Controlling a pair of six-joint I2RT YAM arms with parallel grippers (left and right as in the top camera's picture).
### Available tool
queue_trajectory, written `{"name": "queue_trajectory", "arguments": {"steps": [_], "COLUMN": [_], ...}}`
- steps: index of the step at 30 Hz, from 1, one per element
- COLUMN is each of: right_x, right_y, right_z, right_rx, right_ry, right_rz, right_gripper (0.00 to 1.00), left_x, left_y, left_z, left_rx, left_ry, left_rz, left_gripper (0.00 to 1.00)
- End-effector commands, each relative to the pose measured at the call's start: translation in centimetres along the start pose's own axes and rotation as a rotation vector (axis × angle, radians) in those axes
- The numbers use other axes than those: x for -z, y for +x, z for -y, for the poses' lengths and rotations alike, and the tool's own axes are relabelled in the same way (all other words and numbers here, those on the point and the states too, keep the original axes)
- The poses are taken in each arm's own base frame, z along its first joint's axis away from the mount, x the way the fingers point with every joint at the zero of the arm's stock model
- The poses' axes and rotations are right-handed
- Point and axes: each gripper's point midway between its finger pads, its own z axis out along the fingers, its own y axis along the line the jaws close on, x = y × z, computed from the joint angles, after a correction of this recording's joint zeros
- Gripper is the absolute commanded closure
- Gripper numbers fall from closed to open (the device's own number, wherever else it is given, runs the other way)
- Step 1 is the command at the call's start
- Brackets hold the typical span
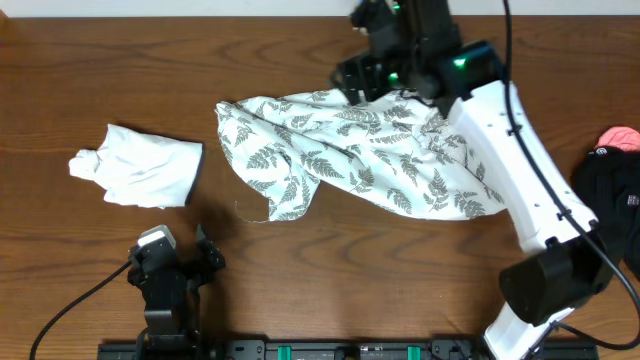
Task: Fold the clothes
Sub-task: 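Lift the fern-print cloth with the right gripper and drag it to table center, then reach the left gripper to the cloth's left end and grasp it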
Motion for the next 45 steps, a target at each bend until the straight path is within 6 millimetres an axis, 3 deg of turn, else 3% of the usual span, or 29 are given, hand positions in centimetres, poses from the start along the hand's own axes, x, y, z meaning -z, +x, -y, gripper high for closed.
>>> {"name": "queue_trajectory", "arguments": {"steps": [1,8,15,18,22,24,27,28,29,33,36,38,41,43,45], "right_x": [0.3,-0.5,-5.2,-7.0,-8.6,-8.9,-8.8,-8.7,-8.3,-5.4,-1.3,2.7,10.3,15.6,19.3], "right_y": [1.3,7.2,12.6,13.7,14.5,14.5,13.7,13.1,12.5,8.2,2.7,-1.2,-6.4,-8.8,-9.9], "right_z": [4.6,10.7,16.6,18.8,20.3,20.4,19.9,19.7,19.4,17.7,14.5,12.2,10.3,9.0,8.1], "right_rx": [-0.082,-0.244,-0.386,-0.415,-0.436,-0.435,-0.429,-0.425,-0.422,-0.384,-0.268,-0.166,-0.062,-0.002,0.034], "right_ry": [0.158,0.316,0.367,0.38,0.388,0.388,0.367,0.359,0.35,0.292,0.155,0.088,0.112,0.14,0.162], "right_rz": [-0.054,-0.255,-0.365,-0.372,-0.366,-0.364,-0.338,-0.323,-0.307,-0.187,-0.015,0.133,0.371,0.516,0.605], "right_gripper": [0.14,0.12,0.16,0.18,0.23,0.38,0.89,0.98,0.99,0.99,0.99,0.99,0.99,0.99,0.99], "left_x": [-0.3,-0.3,-0.1,0.2,0.6,0.7,0.7,0.7,0.7,0.8,1.1,1.3,1.6,1.8,1.9], "left_y": [0.7,0.6,0.5,0.6,0.9,1.0,1.1,1.0,1.0,1.1,1.3,1.2,0.9,0.7,0.6], "left_z": [-0.4,-0.3,2.6,4.2,5.4,5.7,5.7,5.7,5.7,6.1,6.6,7.0,7.4,7.5,7.7], "left_rx": [0.006,0.004,0.091,0.192,0.303,0.322,0.327,0.326,0.326,0.313,0.278,0.259,0.258,0.258,0.257], "left_ry": [-0.017,-0.012,0.149,0.238,0.305,0.32,0.32,0.32,0.32,0.343,0.376,0.401,0.421,0.427,0.433], "left_rz": [-0.014,-0.013,-0.029,-0.057,-0.104,-0.115,-0.117,-0.116,-0.116,-0.125,-0.133,-0.138,-0.143,-0.148,-0.153], "left_gripper": [0.02,0.02,0.02,0.02,0.02,0.02,0.02,0.02,0.02,0.02,0.02,0.02,0.02,0.02,0.02]}}
